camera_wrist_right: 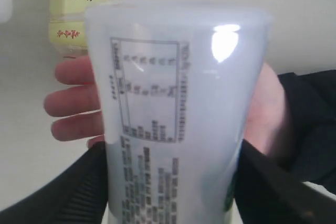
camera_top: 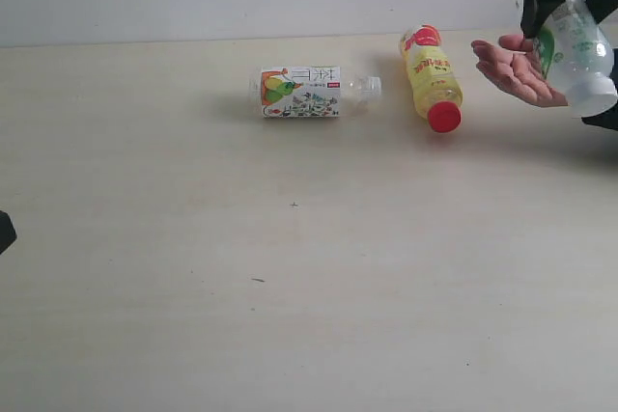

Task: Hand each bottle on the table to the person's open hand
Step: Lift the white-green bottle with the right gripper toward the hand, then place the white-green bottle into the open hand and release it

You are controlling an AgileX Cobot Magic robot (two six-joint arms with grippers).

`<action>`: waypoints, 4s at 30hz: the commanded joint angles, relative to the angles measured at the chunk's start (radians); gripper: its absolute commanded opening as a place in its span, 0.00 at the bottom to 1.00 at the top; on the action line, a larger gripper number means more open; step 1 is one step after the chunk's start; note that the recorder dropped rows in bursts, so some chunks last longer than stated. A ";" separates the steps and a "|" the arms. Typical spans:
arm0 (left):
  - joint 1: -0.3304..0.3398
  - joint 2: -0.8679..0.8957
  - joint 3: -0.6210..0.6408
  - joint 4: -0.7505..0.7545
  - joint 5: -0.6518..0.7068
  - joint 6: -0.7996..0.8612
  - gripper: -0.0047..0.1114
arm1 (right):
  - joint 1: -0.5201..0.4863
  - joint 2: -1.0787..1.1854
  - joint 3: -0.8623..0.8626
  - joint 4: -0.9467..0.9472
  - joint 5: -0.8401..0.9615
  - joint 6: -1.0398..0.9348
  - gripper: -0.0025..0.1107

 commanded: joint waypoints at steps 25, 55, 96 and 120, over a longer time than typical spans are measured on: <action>0.000 -0.006 0.005 -0.008 -0.007 -0.002 0.04 | -0.010 0.162 -0.082 -0.006 -0.035 -0.006 0.02; 0.000 -0.006 0.005 -0.008 -0.007 -0.002 0.04 | -0.010 0.171 -0.082 -0.016 -0.102 0.000 0.83; 0.000 -0.006 0.005 -0.008 -0.007 -0.002 0.04 | -0.008 -0.125 -0.319 0.274 -0.001 -0.059 0.83; 0.000 -0.006 0.005 -0.008 -0.007 -0.002 0.04 | -0.008 -0.268 -0.199 0.310 -0.001 -0.087 0.67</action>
